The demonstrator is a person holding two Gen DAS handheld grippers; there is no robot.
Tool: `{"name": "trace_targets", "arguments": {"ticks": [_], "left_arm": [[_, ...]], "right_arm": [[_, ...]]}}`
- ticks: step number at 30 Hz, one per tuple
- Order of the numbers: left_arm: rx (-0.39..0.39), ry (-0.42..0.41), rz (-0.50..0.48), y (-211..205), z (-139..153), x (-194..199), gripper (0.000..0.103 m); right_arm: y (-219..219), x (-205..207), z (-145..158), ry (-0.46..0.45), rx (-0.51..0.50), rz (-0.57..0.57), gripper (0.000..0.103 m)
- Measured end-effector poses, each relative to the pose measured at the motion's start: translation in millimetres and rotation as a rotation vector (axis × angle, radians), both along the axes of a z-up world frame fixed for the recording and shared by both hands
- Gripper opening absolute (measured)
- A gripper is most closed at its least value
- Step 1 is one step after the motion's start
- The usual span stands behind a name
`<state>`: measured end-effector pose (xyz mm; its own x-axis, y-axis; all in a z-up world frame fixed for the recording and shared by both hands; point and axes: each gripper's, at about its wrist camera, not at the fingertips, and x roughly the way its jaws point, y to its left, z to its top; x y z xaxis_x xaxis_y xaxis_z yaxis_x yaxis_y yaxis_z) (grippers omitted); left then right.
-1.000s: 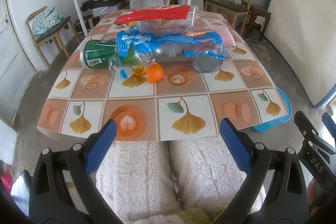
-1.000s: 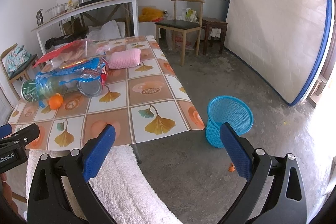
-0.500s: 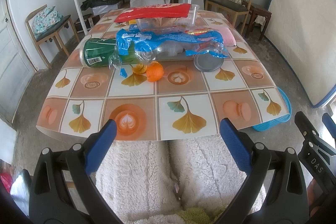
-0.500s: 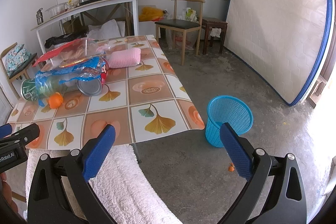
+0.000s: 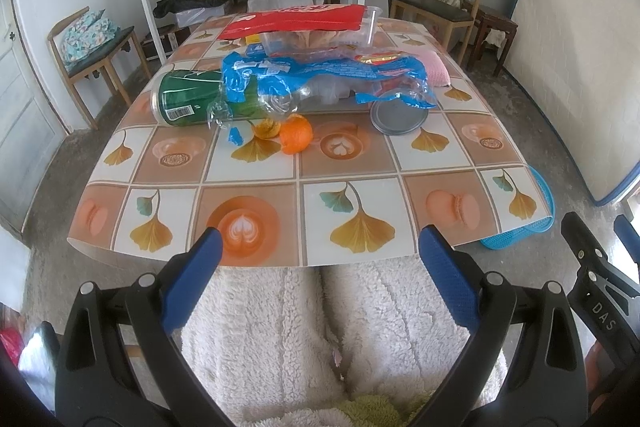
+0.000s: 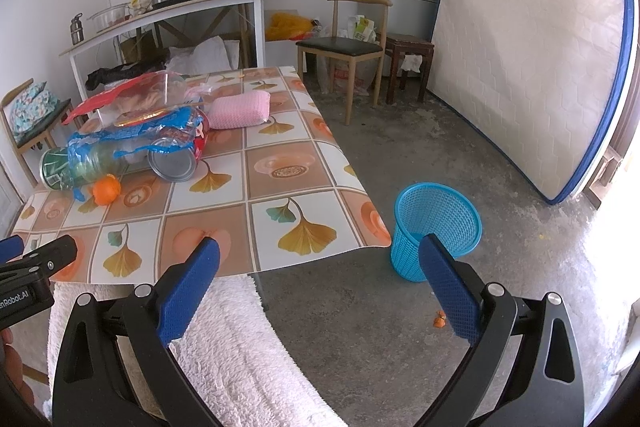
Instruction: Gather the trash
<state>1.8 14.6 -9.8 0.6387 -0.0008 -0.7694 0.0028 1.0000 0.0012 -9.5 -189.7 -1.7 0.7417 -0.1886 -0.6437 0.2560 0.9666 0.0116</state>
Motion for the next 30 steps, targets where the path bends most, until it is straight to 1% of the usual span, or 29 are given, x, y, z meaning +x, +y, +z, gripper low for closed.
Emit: {"name": "trace_targets", "arguments": {"ticks": [20, 26, 30], "left_arm": [[-0.007, 0.0, 0.004, 2, -1, 0, 0.095], [-0.008, 0.0, 0.005, 3, 0, 0, 0.095], [-0.011, 0.001, 0.007, 10, 6, 4, 0.095]], "right_arm": [[3, 1, -1, -0.005, -0.013, 0.006, 0.097], [8, 4, 5, -0.009, -0.027, 0.01, 0.097], [10, 7, 8, -0.012, -0.033, 0.007, 0.097]]}}
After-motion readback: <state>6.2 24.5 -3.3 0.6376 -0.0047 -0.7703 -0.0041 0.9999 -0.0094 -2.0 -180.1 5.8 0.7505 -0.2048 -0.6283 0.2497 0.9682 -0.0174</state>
